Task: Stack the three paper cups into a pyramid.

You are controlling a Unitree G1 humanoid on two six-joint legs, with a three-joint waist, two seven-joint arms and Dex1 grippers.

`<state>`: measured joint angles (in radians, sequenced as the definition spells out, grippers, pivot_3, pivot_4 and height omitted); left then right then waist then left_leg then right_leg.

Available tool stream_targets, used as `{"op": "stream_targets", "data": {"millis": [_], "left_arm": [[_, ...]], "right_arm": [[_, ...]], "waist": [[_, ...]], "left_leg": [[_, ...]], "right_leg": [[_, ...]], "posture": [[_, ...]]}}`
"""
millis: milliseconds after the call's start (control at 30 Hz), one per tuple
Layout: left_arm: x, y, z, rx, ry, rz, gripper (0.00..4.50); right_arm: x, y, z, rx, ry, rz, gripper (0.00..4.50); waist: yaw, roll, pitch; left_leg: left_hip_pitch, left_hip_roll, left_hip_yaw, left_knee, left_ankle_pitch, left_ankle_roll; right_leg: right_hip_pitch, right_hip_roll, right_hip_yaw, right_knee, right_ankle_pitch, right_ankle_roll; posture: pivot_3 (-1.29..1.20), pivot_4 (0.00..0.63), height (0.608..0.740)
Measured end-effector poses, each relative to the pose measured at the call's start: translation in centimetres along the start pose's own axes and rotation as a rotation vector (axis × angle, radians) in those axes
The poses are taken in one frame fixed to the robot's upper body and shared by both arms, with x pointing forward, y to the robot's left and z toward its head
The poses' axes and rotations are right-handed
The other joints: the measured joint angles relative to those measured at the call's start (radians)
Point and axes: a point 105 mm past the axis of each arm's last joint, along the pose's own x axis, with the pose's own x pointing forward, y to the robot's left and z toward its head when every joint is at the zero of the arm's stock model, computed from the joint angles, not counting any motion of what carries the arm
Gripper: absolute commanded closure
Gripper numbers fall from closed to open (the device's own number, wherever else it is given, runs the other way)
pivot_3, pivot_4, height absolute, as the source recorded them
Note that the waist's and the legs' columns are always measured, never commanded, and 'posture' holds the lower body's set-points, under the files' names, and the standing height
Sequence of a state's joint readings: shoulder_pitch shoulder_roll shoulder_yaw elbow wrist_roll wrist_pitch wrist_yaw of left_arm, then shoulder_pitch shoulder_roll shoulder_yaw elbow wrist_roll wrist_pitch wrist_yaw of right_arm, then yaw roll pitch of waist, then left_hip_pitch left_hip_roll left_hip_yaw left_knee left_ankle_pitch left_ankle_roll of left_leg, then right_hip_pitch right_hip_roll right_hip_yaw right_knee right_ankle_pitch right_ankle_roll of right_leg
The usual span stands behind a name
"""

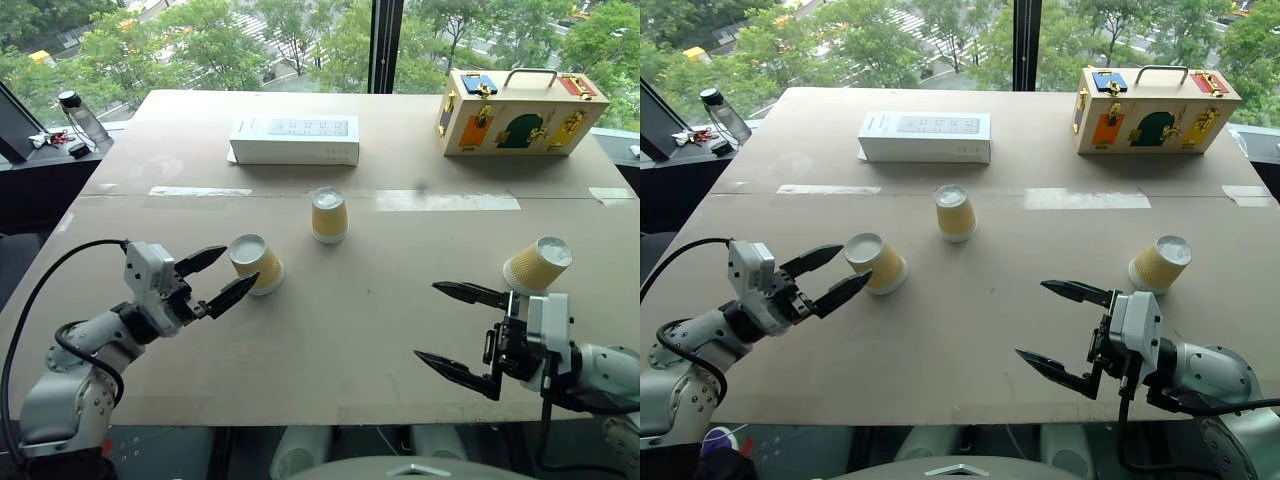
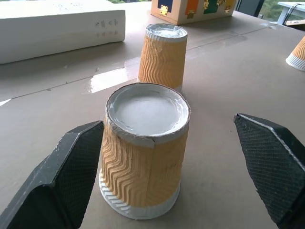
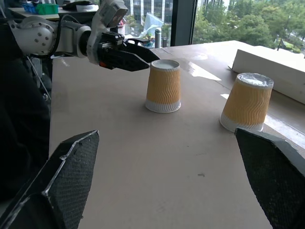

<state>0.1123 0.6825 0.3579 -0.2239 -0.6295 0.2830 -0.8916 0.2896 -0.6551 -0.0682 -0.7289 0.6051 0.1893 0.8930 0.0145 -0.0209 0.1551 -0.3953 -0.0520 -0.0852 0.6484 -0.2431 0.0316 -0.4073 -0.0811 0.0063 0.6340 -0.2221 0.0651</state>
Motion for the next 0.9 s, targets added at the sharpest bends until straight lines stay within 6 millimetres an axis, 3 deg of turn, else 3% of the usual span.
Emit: {"op": "stream_targets", "data": {"millis": [133,233,300,367,500,700,900], "left_arm": [[0.8,0.4,-0.7,0.003,0.03,-0.003,0.03],[2.4,1.1,-1.0,0.025,0.033,-0.022,0.78],[3.3,1.4,-1.0,0.04,0.021,-0.036,1.7],[3.7,1.5,-0.9,0.048,0.013,-0.047,2.07],[4.2,1.1,-0.7,0.054,-0.008,-0.103,2.07],[6.0,-2.8,0.7,0.023,-0.016,-0.374,2.07],[8.9,-5.3,1.4,0.052,-0.03,-0.498,2.07]], "right_arm": [[-0.1,0.0,0.0,-0.001,0.001,-0.005,0.0],[-0.1,0.1,-0.1,-0.011,0.004,-0.034,0.0],[-0.2,0.1,-0.2,-0.014,0.012,-0.052,0.0],[-0.3,0.1,-0.2,-0.018,0.019,-0.064,0.0],[-0.4,0.3,-0.1,-0.021,0.022,-0.086,0.0],[-0.7,0.1,-0.4,-0.023,0.041,-0.138,0.0],[-1.1,-0.2,-0.6,-0.023,0.052,-0.208,0.0]], "waist": [[0.0,0.0,0.0],[0.002,0.0,0.0],[0.0,0.0,0.0],[0.0,0.0,0.0],[0.0,0.0,0.0],[0.0,0.0,0.0],[0.001,0.0,0.0]], "left_leg": [[0.0,0.0,0.0,0.0,0.0,0.0],[0.0,0.0,0.0,0.0,0.0,0.0],[0.0,0.0,0.0,0.0,0.0,0.0],[0.0,0.0,0.0,0.0,0.0,0.0],[0.0,0.0,0.0,0.0,0.0,0.0],[-0.001,0.0,0.0,0.0,0.0,0.0],[-0.001,0.0,0.001,0.0,0.0,0.0]], "right_leg": [[0.0,0.0,0.0,0.0,0.0,0.0],[0.0,0.001,0.0,0.0,0.002,0.002],[0.0,0.001,0.001,0.0,0.002,0.003],[0.0,0.001,0.001,0.0,0.002,0.003],[0.0,0.001,0.001,0.0,0.002,0.003],[0.0,0.001,0.001,0.0,0.002,0.002],[0.0,0.001,0.001,0.0,0.003,0.004]], "posture": [[0.0,0.15,0.74],[0.0,0.15,0.74],[0.0,0.15,0.74],[0.0,0.15,0.74],[0.0,0.15,0.74],[0.0,0.15,0.74],[0.0,0.15,0.74]]}}
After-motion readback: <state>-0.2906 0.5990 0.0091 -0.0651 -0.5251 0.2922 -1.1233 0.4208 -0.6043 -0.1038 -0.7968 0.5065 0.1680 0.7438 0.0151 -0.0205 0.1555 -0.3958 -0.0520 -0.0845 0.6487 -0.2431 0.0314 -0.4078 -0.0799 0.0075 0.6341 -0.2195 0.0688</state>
